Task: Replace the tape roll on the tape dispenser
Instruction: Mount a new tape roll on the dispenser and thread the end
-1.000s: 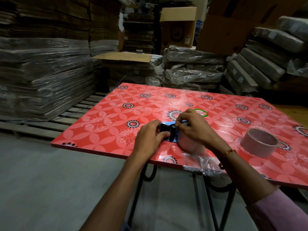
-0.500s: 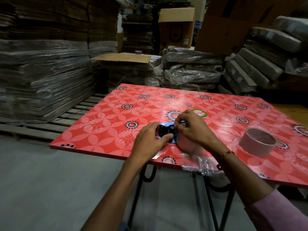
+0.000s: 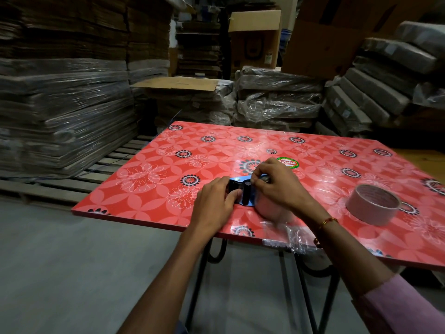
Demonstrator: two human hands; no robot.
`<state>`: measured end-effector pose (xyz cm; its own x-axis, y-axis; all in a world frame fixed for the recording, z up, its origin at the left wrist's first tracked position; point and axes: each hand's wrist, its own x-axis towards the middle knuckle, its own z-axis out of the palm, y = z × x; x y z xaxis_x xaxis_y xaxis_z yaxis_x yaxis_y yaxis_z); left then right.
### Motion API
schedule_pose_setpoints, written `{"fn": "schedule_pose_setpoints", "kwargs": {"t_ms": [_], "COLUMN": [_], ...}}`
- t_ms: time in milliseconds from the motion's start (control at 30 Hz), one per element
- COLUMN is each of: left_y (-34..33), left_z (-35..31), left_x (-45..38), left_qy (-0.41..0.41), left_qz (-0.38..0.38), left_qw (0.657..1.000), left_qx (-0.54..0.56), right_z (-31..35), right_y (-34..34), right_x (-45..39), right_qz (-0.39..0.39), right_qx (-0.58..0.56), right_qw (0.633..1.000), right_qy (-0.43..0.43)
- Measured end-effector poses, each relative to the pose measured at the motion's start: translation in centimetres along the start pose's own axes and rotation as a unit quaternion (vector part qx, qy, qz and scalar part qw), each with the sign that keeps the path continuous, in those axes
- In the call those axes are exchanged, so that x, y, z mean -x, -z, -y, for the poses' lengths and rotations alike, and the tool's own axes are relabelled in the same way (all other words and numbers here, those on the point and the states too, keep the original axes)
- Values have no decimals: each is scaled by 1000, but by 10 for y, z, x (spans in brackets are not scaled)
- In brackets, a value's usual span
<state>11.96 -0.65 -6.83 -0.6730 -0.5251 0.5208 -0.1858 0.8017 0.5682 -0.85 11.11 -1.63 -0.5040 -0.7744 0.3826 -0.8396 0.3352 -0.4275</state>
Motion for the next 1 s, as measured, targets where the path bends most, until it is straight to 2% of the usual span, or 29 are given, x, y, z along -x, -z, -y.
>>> {"fn": "schedule_pose_setpoints", "kwargs": {"t_ms": [367,533,633,767,1000], "left_y": [4,9,8,0,-3], "left_z": [-4,-6,-7,-7,-15], "left_x": [1,4,12,17,18], "left_qy": [23,53,66,45,24], "left_qz": [16,19,-6,-48,-68], "left_qw": [1000,997,994,997,997], "left_qx": [-1,54,87,38,-40], "right_z": [-1,0,0,-2,-5], "right_y": [7,4,1,-1,-4], "right_x": [3,1,0,-2,-1], "right_qz": [38,33,23,26,14], "right_qx": [-36,-22,-16,-14,-19], "right_qw": [999,999,1000,1000,1000], "right_qy": [8,6,0,2,18]}}
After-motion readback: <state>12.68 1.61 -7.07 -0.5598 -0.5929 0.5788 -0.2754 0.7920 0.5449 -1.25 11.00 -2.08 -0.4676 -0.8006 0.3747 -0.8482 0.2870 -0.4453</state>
